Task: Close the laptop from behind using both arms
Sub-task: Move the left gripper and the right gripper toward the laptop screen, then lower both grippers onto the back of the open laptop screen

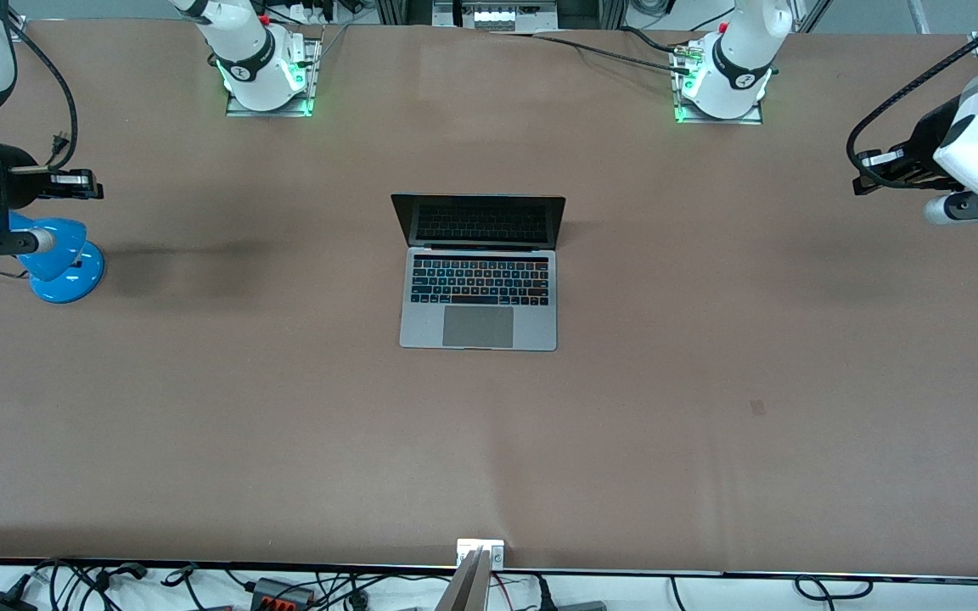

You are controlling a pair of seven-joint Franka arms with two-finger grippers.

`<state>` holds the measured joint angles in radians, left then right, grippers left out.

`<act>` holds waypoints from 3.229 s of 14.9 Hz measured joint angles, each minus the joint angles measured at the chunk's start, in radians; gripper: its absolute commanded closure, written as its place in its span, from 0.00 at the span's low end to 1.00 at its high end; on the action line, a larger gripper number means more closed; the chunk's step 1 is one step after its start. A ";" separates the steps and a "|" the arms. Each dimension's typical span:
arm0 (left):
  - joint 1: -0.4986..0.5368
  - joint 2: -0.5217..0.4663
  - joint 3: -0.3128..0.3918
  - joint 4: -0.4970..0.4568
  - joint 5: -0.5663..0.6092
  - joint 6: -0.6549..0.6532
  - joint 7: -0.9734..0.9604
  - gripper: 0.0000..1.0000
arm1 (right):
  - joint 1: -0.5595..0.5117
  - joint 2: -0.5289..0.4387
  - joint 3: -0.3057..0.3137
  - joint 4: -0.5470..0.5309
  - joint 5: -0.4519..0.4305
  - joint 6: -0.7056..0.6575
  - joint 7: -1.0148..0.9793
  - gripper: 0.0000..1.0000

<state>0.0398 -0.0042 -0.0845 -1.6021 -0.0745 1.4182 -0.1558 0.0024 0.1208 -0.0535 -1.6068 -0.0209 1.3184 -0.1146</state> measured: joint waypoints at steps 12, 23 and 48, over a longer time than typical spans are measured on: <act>-0.015 0.056 -0.123 -0.015 -0.044 0.004 -0.037 1.00 | 0.101 -0.179 0.010 -0.194 0.026 0.018 0.013 1.00; -0.033 0.130 -0.362 -0.156 -0.146 0.165 -0.160 1.00 | 0.333 -0.500 0.033 -0.619 0.068 0.275 0.250 1.00; -0.069 0.120 -0.522 -0.480 -0.246 0.575 -0.160 1.00 | 0.859 -0.125 0.035 -0.645 0.186 0.829 0.757 1.00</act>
<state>-0.0291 0.1155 -0.6066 -2.0819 -0.3204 1.9937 -0.3161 0.8613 -0.0039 -0.0182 -2.2522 0.1651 2.1472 0.6427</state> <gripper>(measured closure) 0.991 0.991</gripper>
